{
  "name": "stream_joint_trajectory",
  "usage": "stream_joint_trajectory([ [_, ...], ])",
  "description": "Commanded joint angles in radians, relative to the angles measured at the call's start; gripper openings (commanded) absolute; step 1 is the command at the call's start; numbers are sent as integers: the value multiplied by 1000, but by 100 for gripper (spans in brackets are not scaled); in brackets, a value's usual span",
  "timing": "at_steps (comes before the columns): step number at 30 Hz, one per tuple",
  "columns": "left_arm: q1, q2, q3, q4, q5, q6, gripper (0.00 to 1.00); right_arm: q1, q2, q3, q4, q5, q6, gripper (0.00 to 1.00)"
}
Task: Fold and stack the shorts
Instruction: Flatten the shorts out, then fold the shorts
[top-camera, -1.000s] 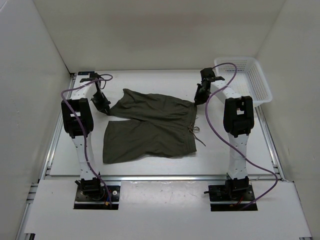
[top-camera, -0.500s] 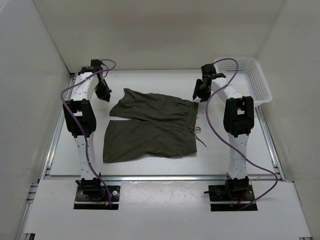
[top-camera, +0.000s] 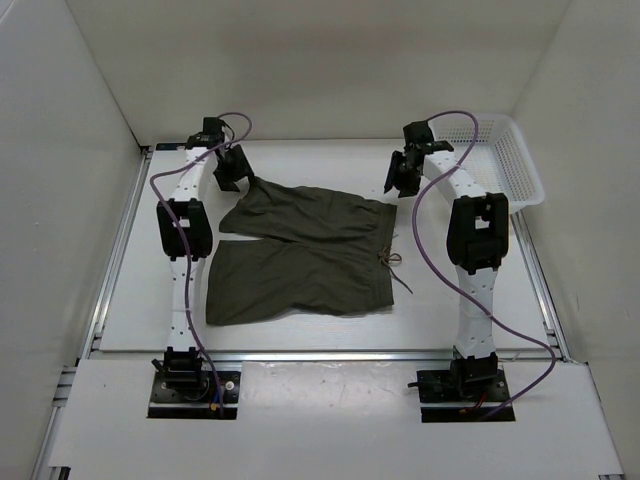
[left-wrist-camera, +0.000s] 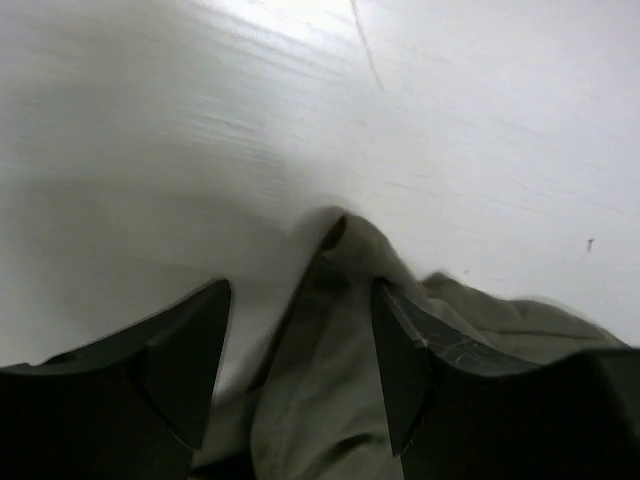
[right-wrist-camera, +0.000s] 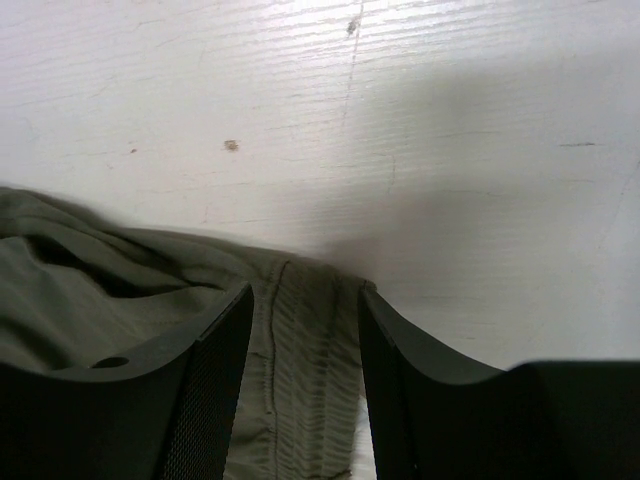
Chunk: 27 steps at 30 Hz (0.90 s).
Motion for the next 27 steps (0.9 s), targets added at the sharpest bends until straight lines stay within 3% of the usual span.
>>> stream_joint_trajectory([
  [1,-13,10,68,45,95,-25,70,4,20,44,-10,-34,-20,51],
  [5,-22,35,68,74,126,-47,67,4,29,10,-10,-34,-20,51],
  [8,-22,46,68,85,126,-47,57,4,29,-15,-10,-34,-30,51],
  [13,-33,55,68,104,126,-47,10,4,20,-27,-10,-25,-39,51],
  [21,-15,10,68,105,51,-67,10,22,75,-36,-10,-5,-50,51],
  [26,15,-36,68,105,51,-67,10,22,97,4,-10,43,-50,20],
  [27,24,-36,68,105,42,-56,10,22,97,13,-10,52,-41,7],
])
